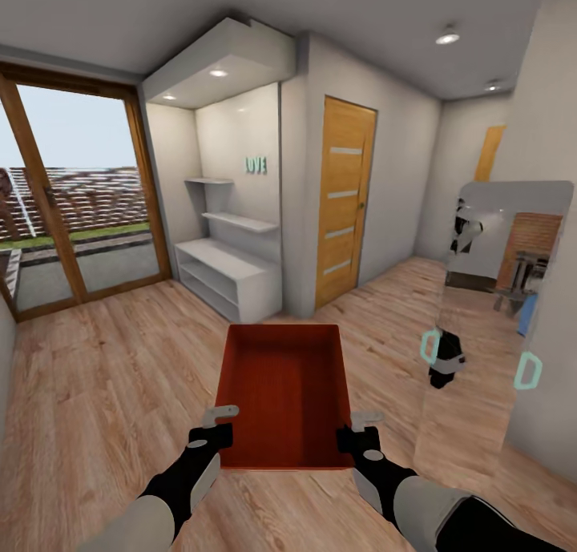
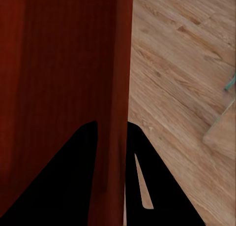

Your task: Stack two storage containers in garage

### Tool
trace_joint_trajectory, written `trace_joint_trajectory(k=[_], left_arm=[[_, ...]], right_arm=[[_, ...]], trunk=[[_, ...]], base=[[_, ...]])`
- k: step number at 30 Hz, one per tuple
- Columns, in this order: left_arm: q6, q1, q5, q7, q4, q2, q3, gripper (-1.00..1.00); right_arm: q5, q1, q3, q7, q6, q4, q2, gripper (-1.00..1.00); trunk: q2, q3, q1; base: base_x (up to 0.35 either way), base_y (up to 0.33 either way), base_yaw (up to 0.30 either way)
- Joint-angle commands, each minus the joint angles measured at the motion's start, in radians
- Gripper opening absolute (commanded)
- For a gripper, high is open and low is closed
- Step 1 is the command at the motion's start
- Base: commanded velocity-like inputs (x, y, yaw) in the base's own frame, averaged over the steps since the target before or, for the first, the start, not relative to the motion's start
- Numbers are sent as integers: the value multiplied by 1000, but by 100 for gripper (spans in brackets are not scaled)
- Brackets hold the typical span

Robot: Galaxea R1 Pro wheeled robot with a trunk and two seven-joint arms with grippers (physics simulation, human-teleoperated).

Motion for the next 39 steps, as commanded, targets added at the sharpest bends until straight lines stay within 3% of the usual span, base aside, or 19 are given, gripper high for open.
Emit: trace_joint_trajectory(k=[1, 24, 39], left_arm=[[6, 0, 22, 10, -1, 21, 63, -100], [6, 0, 24, 10, -1, 21, 64, -100], [6, 0, 24, 10, -1, 21, 65, -100]], right_arm=[[13, -1, -73, -1, -6, -5, -23, -100], [13, -1, -73, -1, -6, -5, -23, -100], [13, -1, -73, -1, -6, -5, -23, -100]], trunk=[[-1, -1, 1], [-1, -1, 1], [-1, -1, 1]], base=[[323, 0, 0], [323, 30, -4], [323, 144, -240]])
